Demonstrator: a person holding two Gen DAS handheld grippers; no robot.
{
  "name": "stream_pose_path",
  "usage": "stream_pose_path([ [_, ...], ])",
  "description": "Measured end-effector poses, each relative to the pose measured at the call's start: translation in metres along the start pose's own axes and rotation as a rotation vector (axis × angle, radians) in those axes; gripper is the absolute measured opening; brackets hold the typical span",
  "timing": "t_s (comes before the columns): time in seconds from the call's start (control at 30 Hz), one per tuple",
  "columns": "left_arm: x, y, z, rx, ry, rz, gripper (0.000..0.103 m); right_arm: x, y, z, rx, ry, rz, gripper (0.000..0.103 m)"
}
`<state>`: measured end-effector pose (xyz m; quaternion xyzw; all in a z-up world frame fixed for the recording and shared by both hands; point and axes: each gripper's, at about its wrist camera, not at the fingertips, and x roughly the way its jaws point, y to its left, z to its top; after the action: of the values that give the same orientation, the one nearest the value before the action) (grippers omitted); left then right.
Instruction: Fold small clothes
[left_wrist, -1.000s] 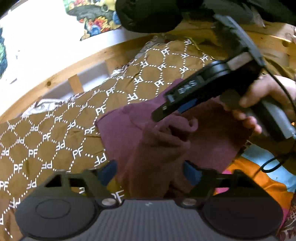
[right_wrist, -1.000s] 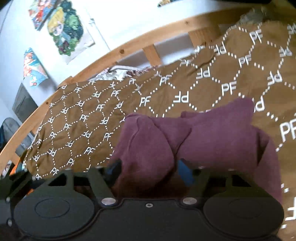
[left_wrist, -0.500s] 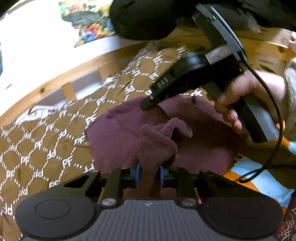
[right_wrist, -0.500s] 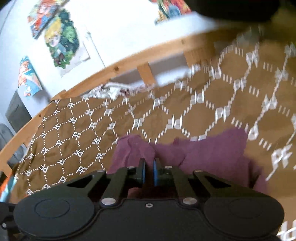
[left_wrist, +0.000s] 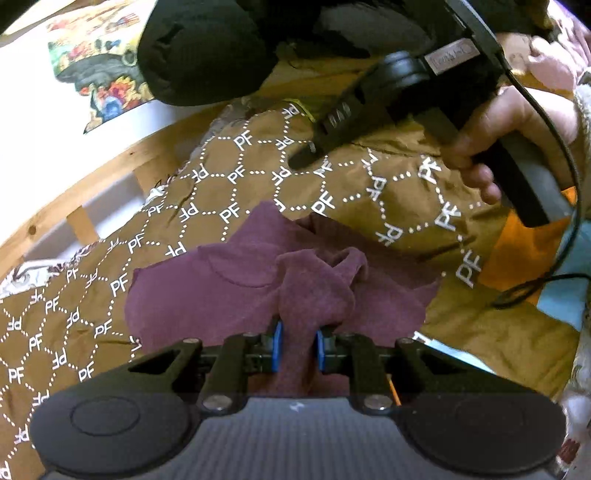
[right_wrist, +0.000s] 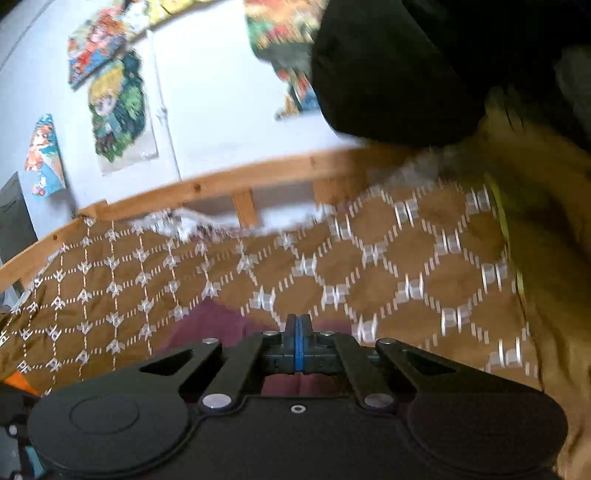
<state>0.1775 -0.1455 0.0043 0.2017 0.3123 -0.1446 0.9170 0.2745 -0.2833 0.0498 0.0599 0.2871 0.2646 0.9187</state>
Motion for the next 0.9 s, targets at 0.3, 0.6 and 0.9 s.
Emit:
stream_pose_path([
  [0.3,-0.005,-0.003,-0.015,0.007,0.033,0.006,0.02,0.041,0.005,-0.035,0.066,0.203,0.112,0.05],
  [0.6,-0.005,-0.004,-0.019,0.003,0.035,0.015,0.02,0.081,0.002,-0.034,0.18,0.286,0.04,0.034],
  [0.9,-0.003,-0.008,-0.017,0.017,0.039,0.025,0.02,0.069,0.013,-0.038,0.108,0.237,-0.004,0.006],
])
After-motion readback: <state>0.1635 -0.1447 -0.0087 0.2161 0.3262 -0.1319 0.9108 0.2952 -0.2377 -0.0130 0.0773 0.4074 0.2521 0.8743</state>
